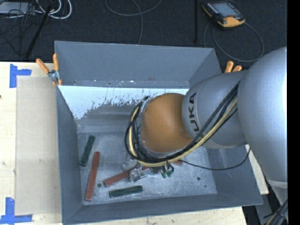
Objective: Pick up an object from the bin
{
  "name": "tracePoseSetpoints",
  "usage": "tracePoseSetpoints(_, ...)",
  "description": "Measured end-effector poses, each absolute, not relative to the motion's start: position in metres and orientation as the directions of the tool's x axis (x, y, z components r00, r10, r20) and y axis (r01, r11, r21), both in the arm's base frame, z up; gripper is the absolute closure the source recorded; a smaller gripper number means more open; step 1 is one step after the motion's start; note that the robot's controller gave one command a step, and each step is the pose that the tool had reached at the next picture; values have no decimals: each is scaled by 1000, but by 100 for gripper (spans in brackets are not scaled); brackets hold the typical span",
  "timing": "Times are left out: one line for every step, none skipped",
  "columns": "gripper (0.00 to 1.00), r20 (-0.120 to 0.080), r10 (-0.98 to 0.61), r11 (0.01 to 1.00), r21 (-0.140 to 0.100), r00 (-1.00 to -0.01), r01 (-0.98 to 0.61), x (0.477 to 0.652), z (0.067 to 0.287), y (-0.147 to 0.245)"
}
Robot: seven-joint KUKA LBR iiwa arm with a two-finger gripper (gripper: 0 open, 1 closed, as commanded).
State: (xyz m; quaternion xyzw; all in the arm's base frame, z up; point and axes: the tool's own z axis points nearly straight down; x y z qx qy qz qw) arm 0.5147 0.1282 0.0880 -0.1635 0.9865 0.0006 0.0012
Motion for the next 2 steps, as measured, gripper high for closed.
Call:
tracePoseSetpoints(100, 1, -322, 947, 1, -947, -322, 514, 92, 128)
tracePoseSetpoints(100, 0, -321, 947, 1, -947, -321, 514, 96, 128)
